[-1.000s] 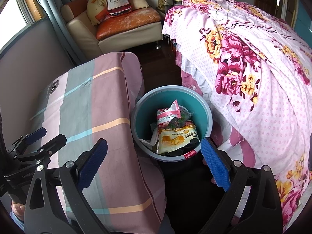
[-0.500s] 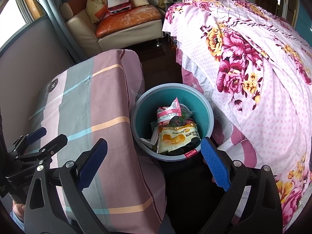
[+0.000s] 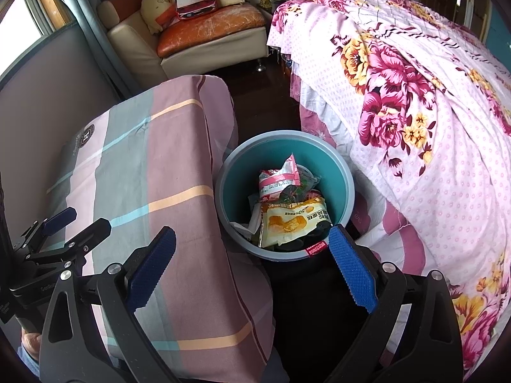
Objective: Collect trash
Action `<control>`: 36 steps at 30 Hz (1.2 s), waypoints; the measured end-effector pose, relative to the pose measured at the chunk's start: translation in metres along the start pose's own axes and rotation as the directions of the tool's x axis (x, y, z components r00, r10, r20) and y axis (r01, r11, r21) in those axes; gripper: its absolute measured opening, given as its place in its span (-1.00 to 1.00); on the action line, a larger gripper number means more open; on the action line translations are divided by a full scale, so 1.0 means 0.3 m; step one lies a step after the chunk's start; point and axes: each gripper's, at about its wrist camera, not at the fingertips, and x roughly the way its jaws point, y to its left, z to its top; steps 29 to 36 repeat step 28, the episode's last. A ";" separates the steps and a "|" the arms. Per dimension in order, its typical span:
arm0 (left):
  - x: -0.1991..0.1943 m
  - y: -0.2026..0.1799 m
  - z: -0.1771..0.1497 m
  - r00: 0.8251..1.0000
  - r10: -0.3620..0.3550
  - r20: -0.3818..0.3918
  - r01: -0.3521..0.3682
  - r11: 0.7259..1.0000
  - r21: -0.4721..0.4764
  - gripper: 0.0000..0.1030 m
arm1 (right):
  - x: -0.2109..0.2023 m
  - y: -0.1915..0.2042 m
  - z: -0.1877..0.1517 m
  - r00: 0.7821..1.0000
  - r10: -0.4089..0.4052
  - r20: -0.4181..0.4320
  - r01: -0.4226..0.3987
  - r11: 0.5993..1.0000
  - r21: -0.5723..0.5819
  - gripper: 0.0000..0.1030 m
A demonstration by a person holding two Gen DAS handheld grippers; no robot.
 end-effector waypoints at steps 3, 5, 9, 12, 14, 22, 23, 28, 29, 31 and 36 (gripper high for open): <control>0.003 -0.001 -0.003 1.000 0.002 -0.001 -0.002 1.000 -0.002 0.92 | 0.002 -0.001 -0.001 1.000 0.001 -0.002 -0.001 1.000 0.001 0.79; 0.003 0.000 -0.002 1.000 0.001 -0.002 -0.001 1.000 -0.002 0.92 | 0.007 -0.002 -0.003 1.000 0.001 -0.006 -0.001 1.000 0.002 0.79; 0.004 0.004 -0.001 1.000 0.000 -0.002 0.000 1.000 0.000 0.92 | 0.013 -0.003 -0.004 1.000 0.000 -0.009 0.000 1.000 0.002 0.79; 0.006 0.007 -0.006 1.000 -0.001 -0.003 0.001 1.000 0.000 0.92 | 0.015 -0.004 -0.004 1.000 0.000 -0.009 0.000 1.000 0.002 0.79; 0.005 0.009 -0.006 1.000 -0.002 -0.002 0.002 1.000 -0.001 0.92 | 0.019 -0.006 -0.008 1.000 0.000 -0.013 0.001 1.000 0.005 0.79; 0.006 0.021 -0.012 1.000 0.008 0.001 -0.008 1.000 -0.010 0.92 | 0.021 -0.006 -0.010 1.000 -0.004 -0.012 0.004 1.000 0.002 0.79; 0.005 0.024 -0.016 1.000 0.011 0.002 -0.011 1.000 -0.013 0.92 | 0.021 -0.007 -0.011 1.000 -0.005 -0.012 0.005 1.000 0.002 0.79; 0.000 0.027 -0.018 1.000 0.017 0.000 -0.017 1.000 -0.016 0.92 | 0.015 -0.007 -0.007 1.000 -0.010 -0.011 0.010 1.000 0.002 0.79; 0.000 0.027 -0.018 1.000 0.017 0.000 -0.017 1.000 -0.016 0.92 | 0.015 -0.007 -0.007 1.000 -0.010 -0.011 0.010 1.000 0.002 0.79; 0.000 0.027 -0.018 1.000 0.017 0.000 -0.017 1.000 -0.016 0.92 | 0.015 -0.007 -0.007 1.000 -0.010 -0.011 0.010 1.000 0.002 0.79; 0.000 0.027 -0.018 1.000 0.017 0.000 -0.017 1.000 -0.016 0.92 | 0.015 -0.007 -0.007 1.000 -0.010 -0.011 0.010 1.000 0.002 0.79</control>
